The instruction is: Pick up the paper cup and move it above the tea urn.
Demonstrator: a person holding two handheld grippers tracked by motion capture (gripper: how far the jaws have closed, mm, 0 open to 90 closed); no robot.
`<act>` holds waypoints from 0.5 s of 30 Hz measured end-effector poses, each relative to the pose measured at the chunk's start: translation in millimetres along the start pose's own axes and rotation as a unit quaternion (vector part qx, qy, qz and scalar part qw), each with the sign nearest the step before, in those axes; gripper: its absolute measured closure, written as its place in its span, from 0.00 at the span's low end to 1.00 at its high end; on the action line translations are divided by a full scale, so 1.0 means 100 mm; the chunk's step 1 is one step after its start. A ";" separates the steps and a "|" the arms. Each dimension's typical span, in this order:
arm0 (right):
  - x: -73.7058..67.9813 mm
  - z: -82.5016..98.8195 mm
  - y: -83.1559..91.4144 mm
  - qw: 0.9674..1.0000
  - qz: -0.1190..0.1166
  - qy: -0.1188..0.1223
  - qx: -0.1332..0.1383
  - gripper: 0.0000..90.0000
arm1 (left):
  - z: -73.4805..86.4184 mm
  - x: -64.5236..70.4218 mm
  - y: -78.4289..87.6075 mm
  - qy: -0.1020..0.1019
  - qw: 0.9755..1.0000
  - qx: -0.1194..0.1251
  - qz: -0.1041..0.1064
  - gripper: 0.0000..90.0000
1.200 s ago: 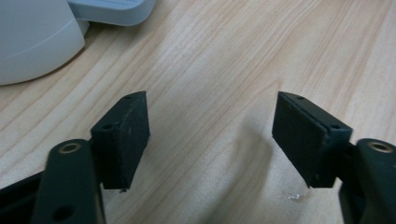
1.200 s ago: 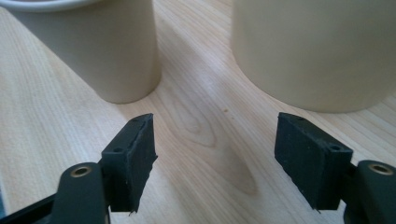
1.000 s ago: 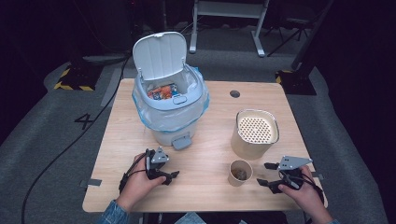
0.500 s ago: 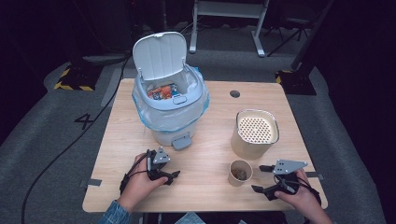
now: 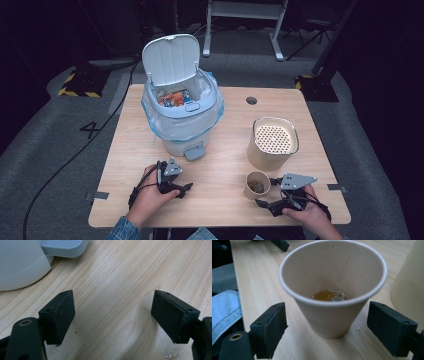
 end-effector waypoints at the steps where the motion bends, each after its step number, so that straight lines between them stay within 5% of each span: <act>1: 0.00 0.00 -0.03 1.000 0.004 -0.001 0.003 0.19 | 0.00 0.00 0.00 0.000 1.000 0.000 0.000 0.22; 15: 0.02 0.00 -0.17 1.000 0.009 0.002 0.023 0.34 | 0.00 0.00 0.00 0.000 1.000 0.000 0.000 0.22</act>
Point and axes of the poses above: each handheld gripper's, and its own axes: y roughly backward along the jaws, z roughly out of its underside, x roughly to its right, the point moved 5 cm from there along -y, roughly forward along the jaws, and after that the axes turned 15 degrees about x, right-handed, at the moved point
